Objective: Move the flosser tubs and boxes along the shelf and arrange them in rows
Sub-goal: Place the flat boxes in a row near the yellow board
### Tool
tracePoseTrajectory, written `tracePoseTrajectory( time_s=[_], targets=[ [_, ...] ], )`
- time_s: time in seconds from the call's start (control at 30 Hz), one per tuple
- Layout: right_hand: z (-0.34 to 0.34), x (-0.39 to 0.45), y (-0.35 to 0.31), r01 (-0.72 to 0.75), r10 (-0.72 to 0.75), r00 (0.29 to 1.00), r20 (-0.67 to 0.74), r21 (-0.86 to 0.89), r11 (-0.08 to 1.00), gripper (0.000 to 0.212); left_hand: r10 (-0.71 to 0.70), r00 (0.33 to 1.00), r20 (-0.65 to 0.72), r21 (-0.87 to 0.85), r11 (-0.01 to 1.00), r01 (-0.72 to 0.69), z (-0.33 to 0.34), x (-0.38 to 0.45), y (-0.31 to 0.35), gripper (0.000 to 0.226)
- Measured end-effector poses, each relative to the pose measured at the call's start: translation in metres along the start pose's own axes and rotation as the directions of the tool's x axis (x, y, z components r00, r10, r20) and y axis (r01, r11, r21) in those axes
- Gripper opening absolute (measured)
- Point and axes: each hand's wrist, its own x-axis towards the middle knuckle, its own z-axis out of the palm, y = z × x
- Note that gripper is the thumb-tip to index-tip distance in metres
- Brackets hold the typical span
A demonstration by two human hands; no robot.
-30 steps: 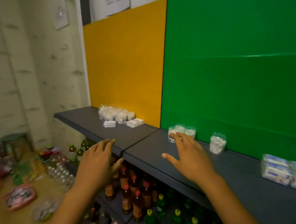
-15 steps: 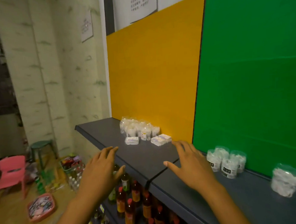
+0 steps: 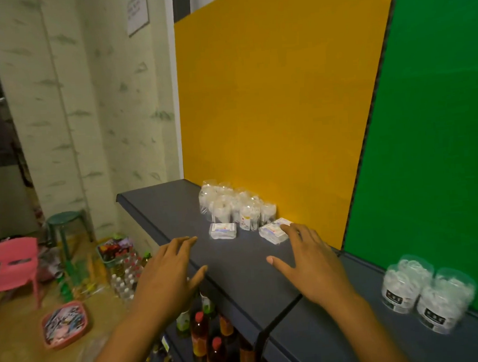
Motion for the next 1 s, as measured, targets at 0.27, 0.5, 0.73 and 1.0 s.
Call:
tracePoseTrajectory(
  time_s=[0.27,0.5,0.73,1.0],
  targets=[
    [0.037,0.046,0.004,-0.1,0.101,0.994,0.032,-0.042,0.994,0.078,0.087,0.994,0.061,-0.119,0.99,-0.079,0.052,0.058,-0.026,0.062],
    [0.066,0.104,-0.004,-0.193,0.195,0.981,0.013,-0.09,0.977,0.072,0.145,0.987,0.066,-0.199,0.971,-0.129,0.079,0.136,-0.063,0.061],
    [0.107,0.136,-0.009,-0.327,0.331,0.943,0.024,-0.099,0.94,0.073,0.209,0.964,0.165,-0.317,0.937,-0.149,0.131,0.186,-0.09,0.062],
    [0.135,0.129,0.004,-0.453,0.457,0.888,0.046,-0.08,0.888,0.075,0.217,0.959,0.183,-0.442,0.889,-0.117,0.173,0.21,-0.098,0.058]
  ],
)
